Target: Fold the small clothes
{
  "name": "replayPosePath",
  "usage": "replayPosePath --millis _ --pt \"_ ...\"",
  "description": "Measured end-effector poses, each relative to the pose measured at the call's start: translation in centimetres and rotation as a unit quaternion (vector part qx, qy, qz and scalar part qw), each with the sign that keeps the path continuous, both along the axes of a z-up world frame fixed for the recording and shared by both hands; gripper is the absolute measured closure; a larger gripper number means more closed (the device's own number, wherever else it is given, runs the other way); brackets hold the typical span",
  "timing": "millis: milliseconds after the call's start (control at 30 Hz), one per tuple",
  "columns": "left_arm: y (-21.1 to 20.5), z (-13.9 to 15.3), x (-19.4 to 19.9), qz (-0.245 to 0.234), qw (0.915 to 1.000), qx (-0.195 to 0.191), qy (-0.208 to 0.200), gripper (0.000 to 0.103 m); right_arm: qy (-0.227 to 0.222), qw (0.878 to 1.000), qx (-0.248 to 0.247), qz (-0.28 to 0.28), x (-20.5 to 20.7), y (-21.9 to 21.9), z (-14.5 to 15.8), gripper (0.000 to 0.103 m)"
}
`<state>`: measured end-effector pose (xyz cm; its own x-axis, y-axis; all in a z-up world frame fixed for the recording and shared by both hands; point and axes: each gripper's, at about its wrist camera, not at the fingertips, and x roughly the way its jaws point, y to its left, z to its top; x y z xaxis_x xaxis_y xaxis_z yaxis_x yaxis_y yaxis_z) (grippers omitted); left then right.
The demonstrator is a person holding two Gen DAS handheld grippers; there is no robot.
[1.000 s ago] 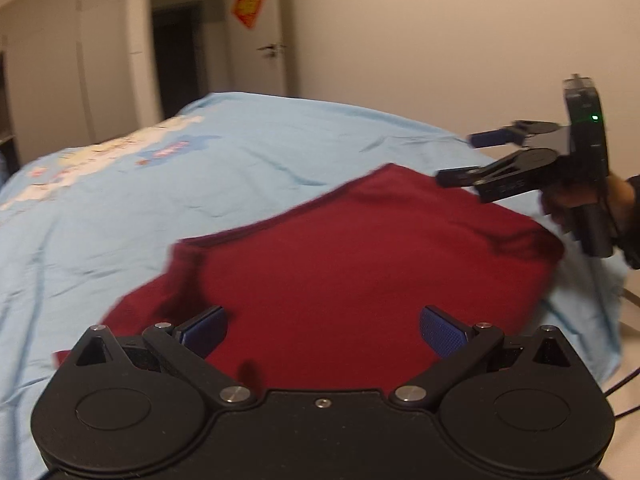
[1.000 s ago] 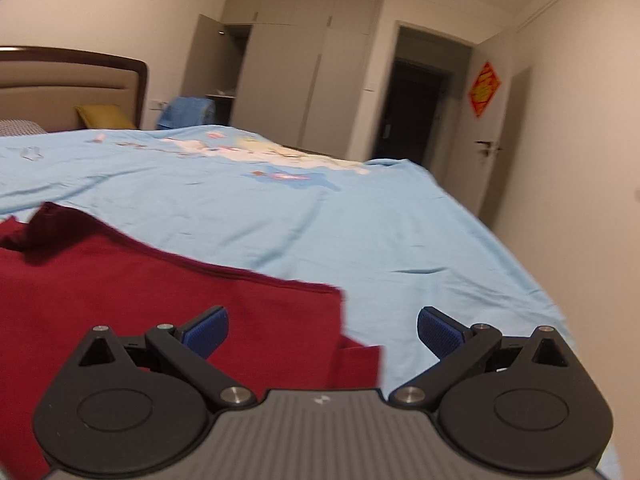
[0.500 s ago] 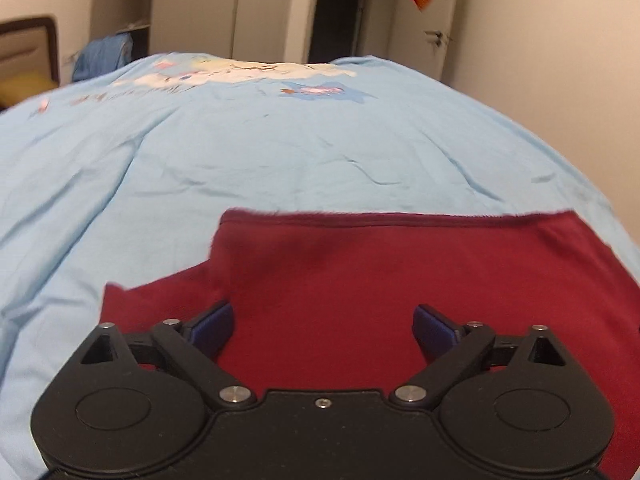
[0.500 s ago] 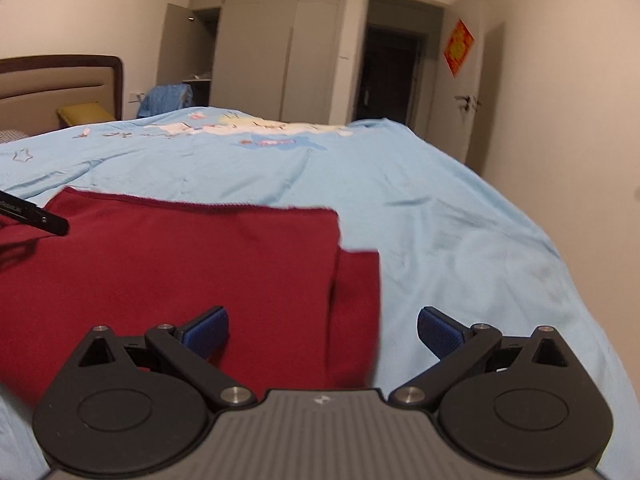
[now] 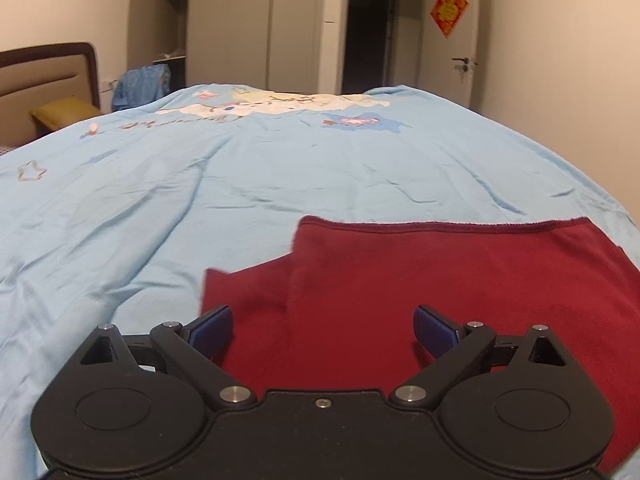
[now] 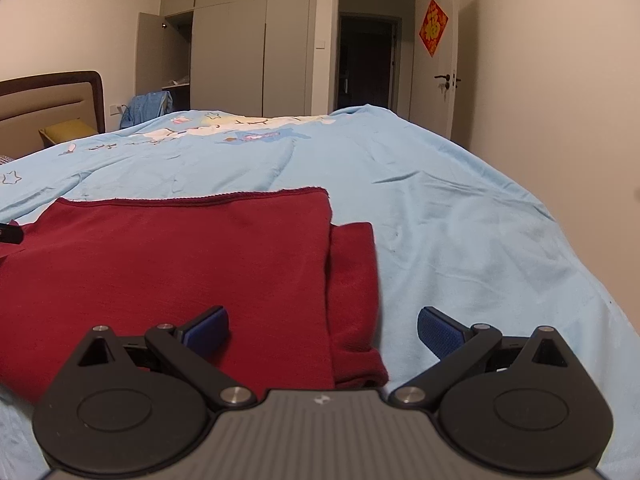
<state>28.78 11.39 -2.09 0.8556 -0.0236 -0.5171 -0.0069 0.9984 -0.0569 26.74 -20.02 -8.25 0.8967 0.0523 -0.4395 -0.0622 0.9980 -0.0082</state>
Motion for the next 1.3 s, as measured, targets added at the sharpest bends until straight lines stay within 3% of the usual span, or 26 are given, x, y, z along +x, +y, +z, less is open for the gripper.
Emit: replayPosePath --millis 133,267,400,533,800,967,1033,1167,1300 --pt "1.2 0.3 -3.7 0.052 0.9978 -0.039 -0.015 0.001 -0.005 1.0 -0.01 0.001 -0.3 1.2 -0.4 0.0" --pt "1.4 0.1 -7.0 0.099 0.9903 -0.095 -0.021 0.001 -0.017 0.999 -0.019 -0.023 -0.9 2.2 -0.8 0.0" --pt "0.6 -0.3 -9.1 0.124 0.9857 -0.113 -0.015 0.001 -0.058 0.997 -0.036 -0.039 -1.8 3.5 0.0 0.0" --pt "-0.1 -0.6 -9.8 0.135 0.9839 -0.116 -0.019 0.001 -0.083 0.995 -0.05 -0.004 -1.6 5.8 1.1 0.0" --pt "-0.7 -2.8 -12.0 0.189 0.9635 -0.184 -0.046 0.001 -0.1 0.99 -0.059 0.081 0.6 12.6 1.5 0.0" --pt "-1.6 -3.5 -12.5 0.183 0.9677 -0.163 -0.06 0.001 -0.073 0.989 -0.076 0.105 1.3 15.1 -1.9 0.0" --pt "-1.8 -3.7 -12.4 0.177 0.9693 -0.159 -0.062 0.001 -0.09 0.989 -0.055 0.102 0.9 14.6 -2.9 0.0" --pt "-2.2 -4.1 -12.0 0.172 0.973 -0.143 -0.057 0.001 -0.081 0.991 -0.01 0.109 1.0 13.4 -3.2 0.0" --pt "-2.4 -4.2 -11.7 0.167 0.9759 -0.13 -0.056 0.001 -0.094 0.99 -0.01 0.102 0.5 13.3 -3.6 0.0"
